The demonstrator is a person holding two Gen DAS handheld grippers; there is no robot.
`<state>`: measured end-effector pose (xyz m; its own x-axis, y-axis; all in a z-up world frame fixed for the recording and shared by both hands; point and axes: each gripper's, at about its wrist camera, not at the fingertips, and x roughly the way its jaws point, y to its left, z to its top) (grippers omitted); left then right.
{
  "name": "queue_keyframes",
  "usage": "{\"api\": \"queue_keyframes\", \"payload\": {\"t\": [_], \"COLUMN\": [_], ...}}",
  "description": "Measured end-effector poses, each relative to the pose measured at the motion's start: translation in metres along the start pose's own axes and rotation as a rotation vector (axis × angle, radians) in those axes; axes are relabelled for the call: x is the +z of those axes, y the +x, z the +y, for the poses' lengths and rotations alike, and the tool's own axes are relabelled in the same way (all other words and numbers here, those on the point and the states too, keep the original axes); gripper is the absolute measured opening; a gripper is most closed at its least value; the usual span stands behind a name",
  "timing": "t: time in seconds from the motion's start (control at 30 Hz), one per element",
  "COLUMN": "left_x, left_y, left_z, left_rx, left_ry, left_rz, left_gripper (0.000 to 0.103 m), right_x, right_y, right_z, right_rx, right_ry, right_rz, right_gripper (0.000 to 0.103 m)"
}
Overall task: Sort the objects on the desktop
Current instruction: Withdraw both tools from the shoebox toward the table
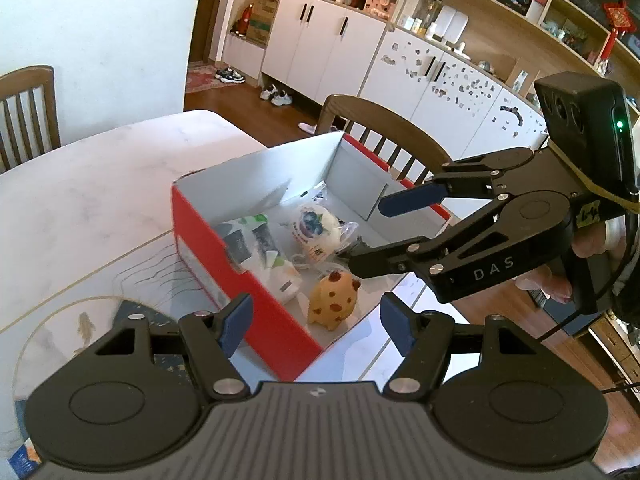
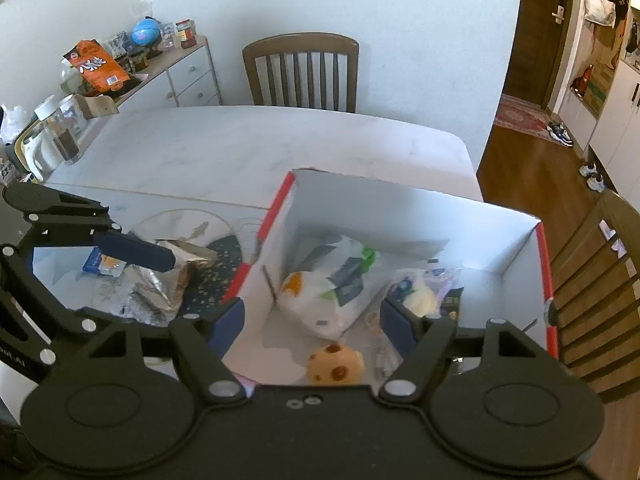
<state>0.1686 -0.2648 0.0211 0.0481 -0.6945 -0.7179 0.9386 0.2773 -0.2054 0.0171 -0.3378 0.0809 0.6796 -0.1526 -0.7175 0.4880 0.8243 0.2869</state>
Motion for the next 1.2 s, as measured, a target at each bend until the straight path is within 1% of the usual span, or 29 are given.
{"api": "queue_keyframes", "payload": {"t": [0.13,0.33,0.43,0.47,0.5,0.53,0.57,0.8,0.93,1.07,1.17,1.2], "left_x": [-0.010,-0.025,-0.033,-0.035,-0.038,-0.041,-0.044,-0.059,-0.069,-0.077,-0.083,-0.086], "left_y": [-0.015,-0.038,-0.049,-0.052,-0.056,-0.059,-0.062,-0.080,-0.090,-0.099,-0.104,-0.105], "left_z": [0.009,0.025,0.033,0.035,0.038,0.040,0.043,0.058,0.068,0.079,0.088,0.090], "left_rx": [0.023,0.015,0.011,0.012,0.015,0.017,0.017,0.014,0.013,0.013,0.016,0.019], "left_ry": [0.015,0.013,0.011,0.011,0.012,0.012,0.012,0.024,0.025,0.019,0.009,0.008], "left_rz": [-0.018,-0.023,-0.024,-0.024,-0.026,-0.028,-0.030,-0.037,-0.045,-0.052,-0.056,-0.056], "left_gripper": [0.069,0.069,0.069,0.069,0.071,0.075,0.076,0.076,0.084,0.087,0.090,0.093], "right_x": [0.001,0.001,0.000,0.000,0.001,0.001,0.002,0.003,0.003,0.004,0.004,0.005], "right_y": [0.001,0.004,0.005,0.006,0.006,0.007,0.007,0.015,0.020,0.026,0.031,0.033], "right_z": [0.019,0.049,0.064,0.069,0.073,0.076,0.081,0.107,0.120,0.131,0.138,0.140], "right_rx": [-0.005,-0.006,-0.008,-0.007,-0.005,-0.006,-0.008,-0.018,-0.020,-0.026,-0.028,-0.029], "right_ry": [0.003,0.012,0.017,0.020,0.022,0.023,0.023,0.036,0.045,0.045,0.047,0.046], "right_rz": [-0.002,-0.002,-0.009,-0.010,-0.011,-0.013,-0.014,-0.015,-0.018,-0.012,-0.007,-0.004], "right_gripper": [0.075,0.075,0.080,0.081,0.081,0.083,0.085,0.085,0.089,0.095,0.096,0.096]}}
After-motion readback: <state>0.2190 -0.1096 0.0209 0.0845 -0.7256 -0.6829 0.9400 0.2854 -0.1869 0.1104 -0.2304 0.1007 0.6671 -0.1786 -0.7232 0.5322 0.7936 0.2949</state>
